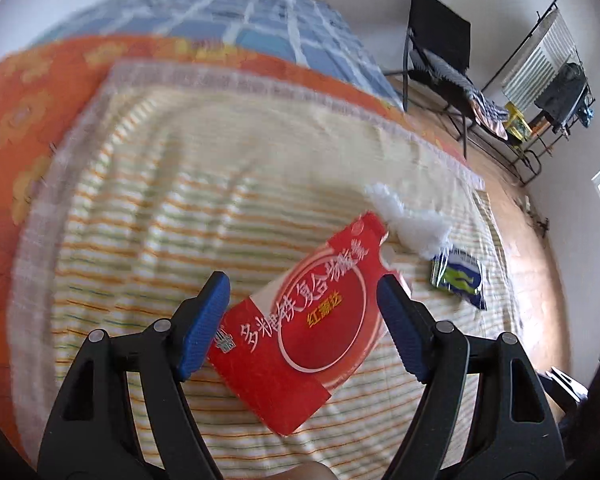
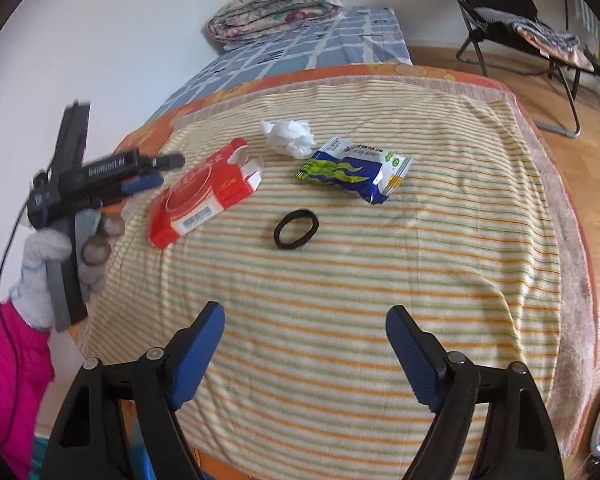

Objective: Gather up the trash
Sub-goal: 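Grasp the red box with the left tool while the right tool grasps the black hair tie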

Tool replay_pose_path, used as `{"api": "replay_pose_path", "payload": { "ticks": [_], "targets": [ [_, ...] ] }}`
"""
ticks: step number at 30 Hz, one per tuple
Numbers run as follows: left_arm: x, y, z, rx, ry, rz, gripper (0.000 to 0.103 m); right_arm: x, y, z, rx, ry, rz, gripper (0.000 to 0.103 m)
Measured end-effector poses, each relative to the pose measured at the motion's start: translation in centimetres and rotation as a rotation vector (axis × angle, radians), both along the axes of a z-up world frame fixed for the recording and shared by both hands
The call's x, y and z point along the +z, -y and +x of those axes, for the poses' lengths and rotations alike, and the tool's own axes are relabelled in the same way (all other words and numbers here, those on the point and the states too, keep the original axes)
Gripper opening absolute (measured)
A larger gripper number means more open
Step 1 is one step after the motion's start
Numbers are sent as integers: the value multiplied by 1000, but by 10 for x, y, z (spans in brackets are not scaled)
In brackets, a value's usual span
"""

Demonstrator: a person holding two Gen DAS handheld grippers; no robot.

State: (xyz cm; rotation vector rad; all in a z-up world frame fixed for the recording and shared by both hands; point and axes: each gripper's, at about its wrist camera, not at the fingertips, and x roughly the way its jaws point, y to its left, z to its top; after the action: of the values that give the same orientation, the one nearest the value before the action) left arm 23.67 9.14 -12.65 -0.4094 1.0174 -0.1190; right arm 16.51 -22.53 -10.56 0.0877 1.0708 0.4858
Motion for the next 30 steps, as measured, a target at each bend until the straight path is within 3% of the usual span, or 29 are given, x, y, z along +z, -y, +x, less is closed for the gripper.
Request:
{"api": "replay_pose_path", "payload": {
  "ticks": [6, 17, 24, 27, 30],
  "targets": [
    [-11, 5, -5, -53, -49, -22, 78, -4, -4, 23, -18, -10, 17, 78],
    [8, 76, -17, -256, -4, 258, 87, -27, 6, 69, -141, -145, 170, 53],
    [-3, 106, -14, -282, -8, 456, 93, -36, -14, 81, -128, -153, 145, 46],
    [-8, 103, -13, -265, -15, 503, 93, -42, -22, 84, -126, -156, 114, 43],
    [-16, 92, -12, -253, -47, 481, 93, -46, -27, 85, -122, -147, 76, 41]
  ]
}}
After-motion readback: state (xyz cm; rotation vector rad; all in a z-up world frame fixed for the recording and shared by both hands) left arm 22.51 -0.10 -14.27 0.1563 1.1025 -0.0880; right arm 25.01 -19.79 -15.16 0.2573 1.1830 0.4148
